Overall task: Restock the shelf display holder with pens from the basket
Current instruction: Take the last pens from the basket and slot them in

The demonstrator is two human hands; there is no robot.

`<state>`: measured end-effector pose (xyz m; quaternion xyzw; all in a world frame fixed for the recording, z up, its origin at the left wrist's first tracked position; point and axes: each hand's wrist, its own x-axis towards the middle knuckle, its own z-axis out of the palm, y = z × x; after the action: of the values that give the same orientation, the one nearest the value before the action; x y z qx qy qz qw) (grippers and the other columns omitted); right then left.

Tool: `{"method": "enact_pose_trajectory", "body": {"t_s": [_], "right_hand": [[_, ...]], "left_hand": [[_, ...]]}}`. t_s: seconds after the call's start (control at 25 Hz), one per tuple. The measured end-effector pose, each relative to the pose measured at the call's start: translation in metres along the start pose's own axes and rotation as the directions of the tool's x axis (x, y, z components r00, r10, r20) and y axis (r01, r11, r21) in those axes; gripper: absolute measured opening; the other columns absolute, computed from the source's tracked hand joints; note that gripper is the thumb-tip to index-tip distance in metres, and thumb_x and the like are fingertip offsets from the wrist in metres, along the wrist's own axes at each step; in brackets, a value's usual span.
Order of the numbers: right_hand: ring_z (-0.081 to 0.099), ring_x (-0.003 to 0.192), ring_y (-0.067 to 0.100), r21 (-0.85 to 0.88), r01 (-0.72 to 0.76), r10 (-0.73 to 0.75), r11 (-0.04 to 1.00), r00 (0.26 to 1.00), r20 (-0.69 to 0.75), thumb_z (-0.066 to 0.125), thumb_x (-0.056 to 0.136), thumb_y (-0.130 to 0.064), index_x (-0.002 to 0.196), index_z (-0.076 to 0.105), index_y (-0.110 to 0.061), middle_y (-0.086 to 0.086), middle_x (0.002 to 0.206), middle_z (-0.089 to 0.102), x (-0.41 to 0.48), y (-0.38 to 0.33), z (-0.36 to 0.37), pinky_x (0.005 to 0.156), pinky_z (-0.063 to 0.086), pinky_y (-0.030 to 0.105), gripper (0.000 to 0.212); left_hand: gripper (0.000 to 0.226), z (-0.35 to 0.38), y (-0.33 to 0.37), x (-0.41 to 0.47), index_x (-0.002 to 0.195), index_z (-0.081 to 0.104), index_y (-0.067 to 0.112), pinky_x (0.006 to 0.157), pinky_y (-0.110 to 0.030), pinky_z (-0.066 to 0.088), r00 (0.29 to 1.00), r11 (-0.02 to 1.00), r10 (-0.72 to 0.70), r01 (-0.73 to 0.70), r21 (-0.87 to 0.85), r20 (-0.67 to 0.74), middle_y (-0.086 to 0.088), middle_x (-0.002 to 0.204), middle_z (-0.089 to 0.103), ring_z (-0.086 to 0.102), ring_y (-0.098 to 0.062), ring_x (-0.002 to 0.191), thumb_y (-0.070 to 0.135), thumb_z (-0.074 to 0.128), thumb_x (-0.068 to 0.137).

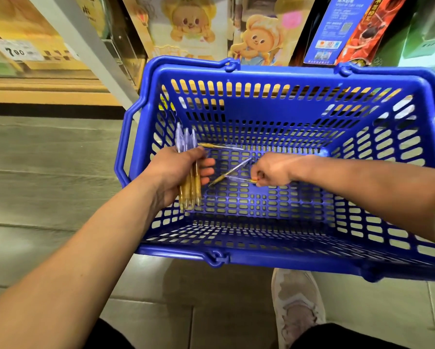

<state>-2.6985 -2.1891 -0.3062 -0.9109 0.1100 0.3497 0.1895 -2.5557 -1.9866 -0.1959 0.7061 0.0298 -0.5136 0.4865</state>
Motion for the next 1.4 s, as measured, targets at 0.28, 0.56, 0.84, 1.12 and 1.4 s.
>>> {"method": "enact_pose_trajectory", "body": {"t_s": [0.28, 0.56, 0.84, 1.12, 1.4], "right_hand": [[0.077, 0.083, 0.022, 0.895, 0.197, -0.046, 0.4, 0.98, -0.195, 0.072, 0.093, -0.024, 0.098, 0.07, -0.009, 0.007, 0.087, 0.078, -0.013, -0.083, -0.023, 0.076, 0.062, 0.029, 0.016], [0.077, 0.079, 0.017, 0.875, 0.252, -0.011, 0.413, 0.962, -0.271, 0.074, 0.092, -0.023, 0.096, 0.07, -0.015, 0.005, 0.084, 0.078, -0.02, -0.098, -0.027, 0.076, 0.063, 0.032, 0.01], [0.075, 0.085, 0.014, 0.726, -0.087, 0.274, 0.682, 0.951, -0.144, 0.06, 0.099, -0.038, 0.099, 0.076, -0.016, -0.001, 0.09, 0.078, 0.003, -0.037, -0.021, 0.09, 0.059, 0.036, 0.026], [0.066, 0.075, 0.023, 0.568, -0.46, 0.619, 0.682, 0.777, -0.114, 0.053, 0.09, -0.07, 0.087, 0.064, -0.009, 0.005, 0.075, 0.066, 0.054, -0.035, 0.003, 0.052, 0.044, 0.028, 0.062], [0.068, 0.067, 0.02, 0.787, -0.37, 0.574, 0.493, 0.818, 0.024, 0.065, 0.095, -0.04, 0.084, 0.062, -0.01, 0.009, 0.081, 0.072, 0.079, -0.047, -0.006, 0.066, 0.06, 0.032, 0.032]], "left_hand": [[0.03, 0.006, -0.006, 0.007, 0.115, 0.063, -0.003, 0.066, -0.044, 0.065, 0.988, 0.998, 0.056, -0.054, 0.019, -0.144, -0.018, 0.096, 0.077, 0.076, -0.024, 0.071, 0.023, 0.063, 0.101], [0.032, 0.007, -0.003, 0.004, 0.114, 0.063, -0.003, 0.073, -0.058, 0.062, 0.989, 0.998, 0.048, -0.042, 0.044, -0.14, -0.016, 0.096, 0.077, 0.075, -0.035, 0.083, 0.027, 0.062, 0.102], [0.035, 0.004, 0.003, -0.002, 0.127, 0.056, -0.002, 0.069, -0.043, 0.063, 0.996, 0.997, 0.073, -0.075, -0.03, -0.058, -0.006, 0.08, 0.068, 0.07, -0.021, 0.073, 0.025, 0.055, 0.105], [0.023, 0.007, 0.009, -0.013, 0.101, 0.059, 0.005, 0.057, -0.033, 0.06, 0.999, 0.999, 0.026, -0.025, -0.021, 0.046, -0.004, 0.073, 0.061, 0.061, -0.015, 0.06, 0.028, 0.063, 0.1], [0.016, 0.003, 0.006, -0.009, 0.096, 0.063, 0.001, 0.06, -0.032, 0.056, 0.999, 1.0, -0.027, 0.027, 0.011, -0.031, -0.01, 0.072, 0.057, 0.054, -0.017, 0.057, 0.016, 0.067, 0.097]]}}
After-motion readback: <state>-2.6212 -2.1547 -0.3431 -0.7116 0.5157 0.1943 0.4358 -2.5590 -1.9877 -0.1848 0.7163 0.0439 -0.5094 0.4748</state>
